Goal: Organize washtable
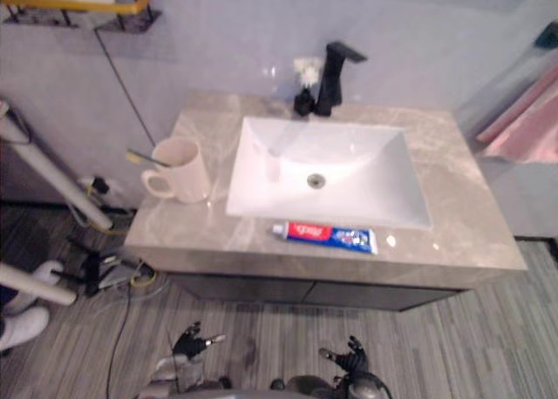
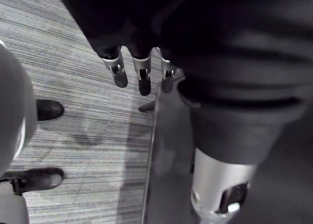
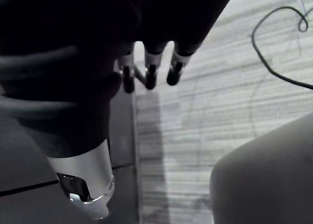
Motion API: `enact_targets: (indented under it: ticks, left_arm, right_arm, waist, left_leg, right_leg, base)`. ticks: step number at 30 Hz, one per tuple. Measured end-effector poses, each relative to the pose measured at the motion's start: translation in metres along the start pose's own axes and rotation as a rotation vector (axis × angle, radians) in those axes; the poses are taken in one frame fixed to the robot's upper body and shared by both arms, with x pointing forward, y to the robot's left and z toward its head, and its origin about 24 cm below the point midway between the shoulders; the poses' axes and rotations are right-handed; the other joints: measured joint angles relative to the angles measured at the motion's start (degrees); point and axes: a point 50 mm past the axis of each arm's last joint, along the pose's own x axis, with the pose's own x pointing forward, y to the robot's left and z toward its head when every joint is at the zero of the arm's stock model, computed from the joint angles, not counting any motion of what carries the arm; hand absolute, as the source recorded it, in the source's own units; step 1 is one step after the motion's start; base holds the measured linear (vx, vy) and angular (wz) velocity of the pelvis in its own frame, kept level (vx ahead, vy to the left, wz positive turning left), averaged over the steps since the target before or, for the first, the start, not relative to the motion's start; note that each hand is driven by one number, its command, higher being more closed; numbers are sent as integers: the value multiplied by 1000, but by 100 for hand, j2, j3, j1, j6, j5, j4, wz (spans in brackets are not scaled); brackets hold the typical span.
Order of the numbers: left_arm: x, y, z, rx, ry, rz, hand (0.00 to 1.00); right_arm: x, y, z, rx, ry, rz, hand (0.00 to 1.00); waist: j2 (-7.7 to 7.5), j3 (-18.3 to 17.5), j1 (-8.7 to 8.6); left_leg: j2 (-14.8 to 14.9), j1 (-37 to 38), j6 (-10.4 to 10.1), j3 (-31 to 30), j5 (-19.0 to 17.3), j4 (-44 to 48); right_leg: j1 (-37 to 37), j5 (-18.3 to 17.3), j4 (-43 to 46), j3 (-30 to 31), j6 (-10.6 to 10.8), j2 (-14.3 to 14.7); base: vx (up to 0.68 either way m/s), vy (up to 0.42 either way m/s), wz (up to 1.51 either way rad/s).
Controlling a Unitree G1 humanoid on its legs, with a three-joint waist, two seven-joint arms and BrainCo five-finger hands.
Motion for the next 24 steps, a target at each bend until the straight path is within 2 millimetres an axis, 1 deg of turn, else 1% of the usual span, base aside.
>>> enact_targets:
  ticks: [1,2,3,5,7,10,14,15,20,21,22,24]
  left_arm:
    - [0,0,-1,0,5,-1,0]
    - [0,-5,-2,-4,12,-11,0]
    - [0,-6,-2,-1,10,-15,0]
    - [-1,-7,-4,-4,20,-18,0]
    - [-1,-7,-6,-2,29,-19,0]
    - [-1,-6,-7,3,32,-16,0]
    - [-1,-3,-10,12,44,-13,0]
    - [-1,-3,-10,16,47,-13,0]
    - [-1,4,-13,64,57,-11,0]
    - [-1,4,-14,67,60,-11,0]
    - [-1,5,-15,74,67,-8,0]
    - [-2,10,-19,89,83,0,0]
  right_arm:
    - [0,1,0,5,4,3,0]
    - [0,-1,-1,1,6,-3,0]
    - [1,-2,-1,-4,9,-4,0]
    - [3,-6,1,-12,11,-10,0]
    - [4,-7,2,-18,15,-12,0]
    - [5,-9,-1,-27,34,-16,0]
    - [6,-10,-1,-35,40,-17,0]
    - [7,-10,1,-36,35,-16,0]
    - [7,-10,0,-41,41,-15,0]
    - [7,-10,0,-41,41,-15,0]
    - [8,-10,1,-40,38,-14,0]
    - [7,-10,0,-40,43,-14,0]
  waist:
    - [23,-5,-16]
    - [20,-93,-45]
    - [107,-85,-32]
    - [207,-86,-39]
    - [268,-88,-39]
    - [266,-97,-15]
    - [269,-106,-23]
    - [274,-106,-36]
    - [264,-111,-29]
    - [264,-111,-29]
    - [273,-106,-37]
    - [245,-102,-30]
  left_leg:
    - [-7,8,-11,0,-49,11]
    - [16,43,-5,-8,-51,8]
    - [1,64,-6,-30,-51,-20]
    - [-37,59,-6,-88,-51,-78]
    - [-94,92,-5,-147,-50,-130]
    - [-138,202,-4,-300,-49,-187]
    - [-229,158,-1,-398,-47,-210]
    - [-265,157,1,-409,-46,-211]
    - [-312,154,8,-434,-49,-266]
    - [-316,159,48,-436,-45,-306]
    - [-328,149,135,-461,-76,-354]
    - [-318,139,168,-470,-88,-412]
  right_leg:
    - [-2,20,64,-35,-112,15]
    - [-12,28,81,-60,-107,4]
    - [-7,23,52,-55,-98,-7]
    - [8,23,-16,-105,-98,-37]
    - [96,23,-96,-206,-97,-73]
    - [273,26,-177,-328,-92,-107]
    - [307,100,-358,-316,6,-194]
    - [355,192,-478,-307,22,-216]
    - [496,485,-863,-303,86,-272]
    - [493,517,-895,-304,95,-271]
    - [490,586,-967,-304,92,-257]
    - [498,710,-1095,-299,114,-258]
  base:
    - [115,61,-17]
    - [104,39,-4]
    - [120,38,-2]
    - [74,52,6]
    - [40,55,27]
    - [11,51,25]
    - [-31,65,2]
    - [-42,51,-3]
    - [-69,56,-1]
    - [-82,34,-3]
    - [-86,37,-1]
    - [-88,25,-6]
